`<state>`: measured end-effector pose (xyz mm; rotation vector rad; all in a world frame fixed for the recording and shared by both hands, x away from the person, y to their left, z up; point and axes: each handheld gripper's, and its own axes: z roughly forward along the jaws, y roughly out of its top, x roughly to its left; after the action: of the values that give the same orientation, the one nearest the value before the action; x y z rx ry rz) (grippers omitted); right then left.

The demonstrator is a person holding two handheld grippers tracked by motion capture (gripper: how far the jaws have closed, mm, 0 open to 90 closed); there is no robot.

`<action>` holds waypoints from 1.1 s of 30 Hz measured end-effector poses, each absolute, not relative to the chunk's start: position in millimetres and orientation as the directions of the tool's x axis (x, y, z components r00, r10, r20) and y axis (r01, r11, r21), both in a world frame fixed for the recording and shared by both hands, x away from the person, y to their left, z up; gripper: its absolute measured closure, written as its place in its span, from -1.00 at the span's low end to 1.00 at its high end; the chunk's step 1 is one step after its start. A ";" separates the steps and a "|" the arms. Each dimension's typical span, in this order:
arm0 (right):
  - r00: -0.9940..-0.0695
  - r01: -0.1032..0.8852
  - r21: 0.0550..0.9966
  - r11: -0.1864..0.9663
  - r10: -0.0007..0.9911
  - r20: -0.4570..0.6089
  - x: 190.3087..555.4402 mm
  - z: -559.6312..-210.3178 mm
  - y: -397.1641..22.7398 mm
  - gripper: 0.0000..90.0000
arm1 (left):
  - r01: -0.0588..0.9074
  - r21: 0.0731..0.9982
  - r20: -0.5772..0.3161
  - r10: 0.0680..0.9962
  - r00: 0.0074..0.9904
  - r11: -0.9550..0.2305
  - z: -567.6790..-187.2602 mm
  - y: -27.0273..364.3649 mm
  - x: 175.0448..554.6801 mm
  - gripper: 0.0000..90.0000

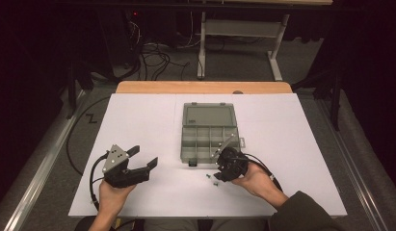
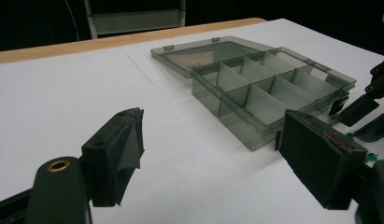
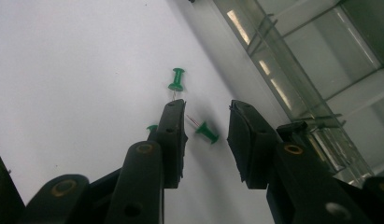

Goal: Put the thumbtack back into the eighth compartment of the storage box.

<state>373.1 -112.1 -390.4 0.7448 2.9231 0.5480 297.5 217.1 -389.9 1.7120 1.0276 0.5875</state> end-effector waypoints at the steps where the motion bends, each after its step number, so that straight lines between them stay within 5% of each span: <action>1: -0.881 0.446 0.358 0.820 0.474 0.013 373.0 -390.9 -111.4 0.53 | 0.360 0.924 -0.085 0.850 0.520 -0.128 -390.1 216.9 297.6 -0.50; 33: -0.894 0.419 0.298 0.858 0.447 -0.032 375.0 -399.3 -105.4 0.80 | 0.347 0.929 -0.076 0.851 0.520 -0.129 -389.3 216.7 296.6 -0.49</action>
<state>375.0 -105.4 -399.3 0.6850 2.9312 0.4354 296.6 216.7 -389.3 1.7096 1.0180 0.5981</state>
